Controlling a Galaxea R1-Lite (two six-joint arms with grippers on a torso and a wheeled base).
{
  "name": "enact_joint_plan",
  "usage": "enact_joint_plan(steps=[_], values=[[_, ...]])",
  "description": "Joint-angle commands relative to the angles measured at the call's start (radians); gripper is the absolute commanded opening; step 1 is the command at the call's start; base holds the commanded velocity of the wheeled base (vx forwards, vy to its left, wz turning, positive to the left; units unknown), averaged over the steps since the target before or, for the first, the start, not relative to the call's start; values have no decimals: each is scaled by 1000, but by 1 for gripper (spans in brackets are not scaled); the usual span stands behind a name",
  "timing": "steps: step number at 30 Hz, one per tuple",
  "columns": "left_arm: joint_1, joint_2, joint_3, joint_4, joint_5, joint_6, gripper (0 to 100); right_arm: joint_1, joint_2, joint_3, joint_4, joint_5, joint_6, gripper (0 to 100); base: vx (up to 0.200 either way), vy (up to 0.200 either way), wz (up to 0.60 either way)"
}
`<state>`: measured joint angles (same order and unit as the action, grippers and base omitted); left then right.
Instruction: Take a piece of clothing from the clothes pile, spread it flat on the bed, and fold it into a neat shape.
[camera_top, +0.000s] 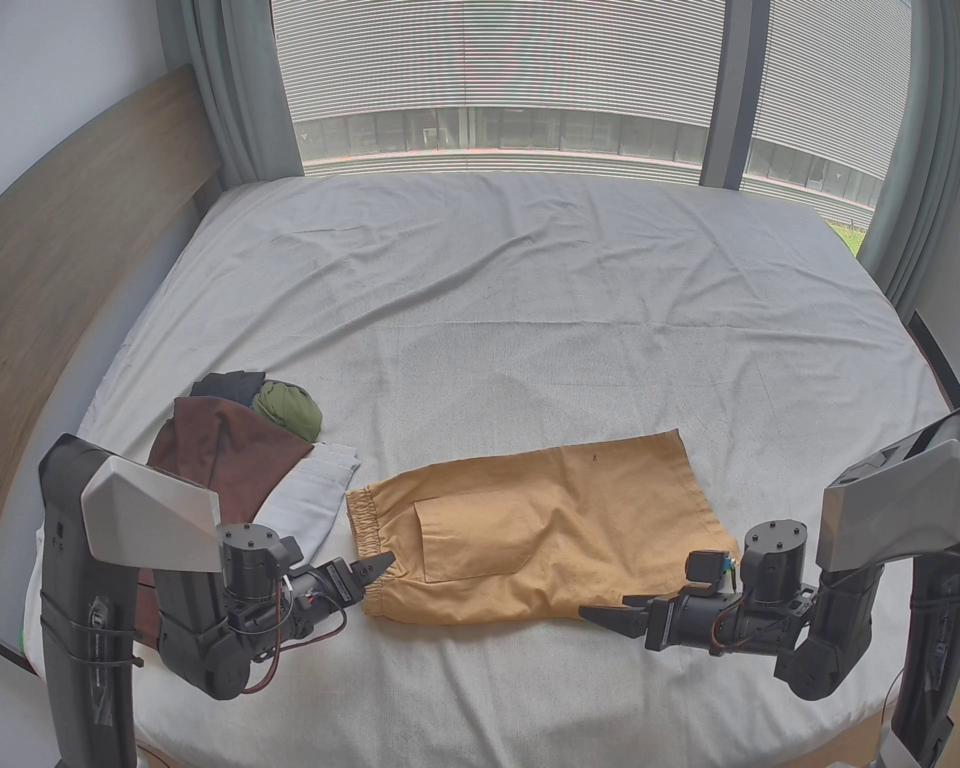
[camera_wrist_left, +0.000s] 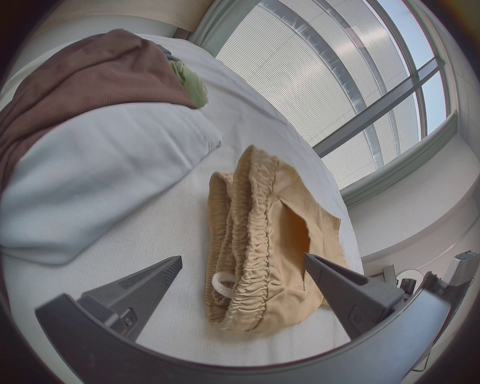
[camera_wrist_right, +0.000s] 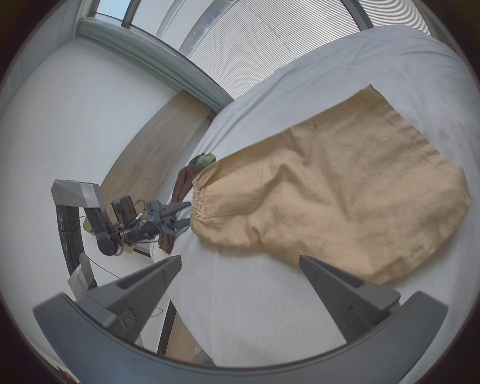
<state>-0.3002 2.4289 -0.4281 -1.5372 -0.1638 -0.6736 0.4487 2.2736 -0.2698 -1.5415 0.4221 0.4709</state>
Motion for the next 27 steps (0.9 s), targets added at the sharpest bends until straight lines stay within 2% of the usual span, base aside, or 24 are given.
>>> enact_joint_plan(steps=[1, 8, 19, 27], values=[[-19, 44, -20, 9, 1, 0, 100, -2, -28, -17, 0, 0, 2, 100, 0, 0, 0], [-43, 61, -66, 62, 6, 0, 100, -30, -29, -22, -2, -2, 2, 100, 0, 0, 0], [-97, 29, -136, 193, 4, -9, 100, -28, -45, -31, 0, -2, 2, 100, 0, 0, 0], [-94, -7, -227, 233, 10, -123, 100, -28, -43, -26, 0, -2, -1, 100, 0, 0, 0]])
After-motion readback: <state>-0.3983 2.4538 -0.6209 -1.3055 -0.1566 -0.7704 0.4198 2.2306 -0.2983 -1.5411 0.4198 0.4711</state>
